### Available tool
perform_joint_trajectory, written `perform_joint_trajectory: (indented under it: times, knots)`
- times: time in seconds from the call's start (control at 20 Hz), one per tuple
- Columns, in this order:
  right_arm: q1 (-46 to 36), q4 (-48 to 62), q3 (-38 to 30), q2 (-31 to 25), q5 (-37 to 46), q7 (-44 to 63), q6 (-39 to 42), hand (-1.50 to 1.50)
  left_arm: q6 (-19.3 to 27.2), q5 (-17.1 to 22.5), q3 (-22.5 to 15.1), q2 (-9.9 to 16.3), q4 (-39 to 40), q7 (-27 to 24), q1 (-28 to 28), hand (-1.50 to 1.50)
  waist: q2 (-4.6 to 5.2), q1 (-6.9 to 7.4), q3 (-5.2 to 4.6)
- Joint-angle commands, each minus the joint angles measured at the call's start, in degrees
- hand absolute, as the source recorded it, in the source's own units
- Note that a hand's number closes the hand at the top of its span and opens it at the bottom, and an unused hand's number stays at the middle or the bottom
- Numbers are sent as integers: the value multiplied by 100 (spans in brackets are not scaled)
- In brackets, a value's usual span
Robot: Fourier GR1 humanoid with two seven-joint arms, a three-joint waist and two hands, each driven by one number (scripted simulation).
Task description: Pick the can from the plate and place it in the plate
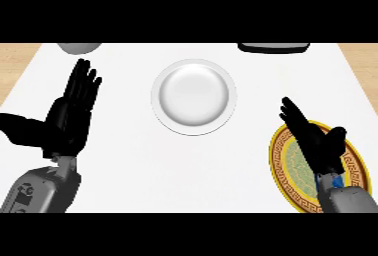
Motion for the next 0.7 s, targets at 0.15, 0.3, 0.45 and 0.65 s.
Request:
perform_joint_trajectory:
  times: [0.15, 0.3, 0.45, 0.65]
  knots:
    - [-136, 1448, -1434, -211, -132, 1715, -1635, -150, -308, -753, -66, 929, 282, -193, 508, 0, 226, 91, 9]
    - [416, 2224, -814, -1256, 980, 2519, -1509, -150, -422, -948, -182, 1143, 331, -228, 643, 0, 571, 461, -118]
    - [-67, 2502, -1125, -1765, 1722, 3178, -2633, -150, -546, -1194, -407, 1268, 443, -431, 950, 0, 317, 518, -79]
    - [-934, 2815, -626, -1735, 2830, 4454, -3602, -150, -568, -1377, -494, 1314, 569, -691, 1083, 0, 188, 603, -48]
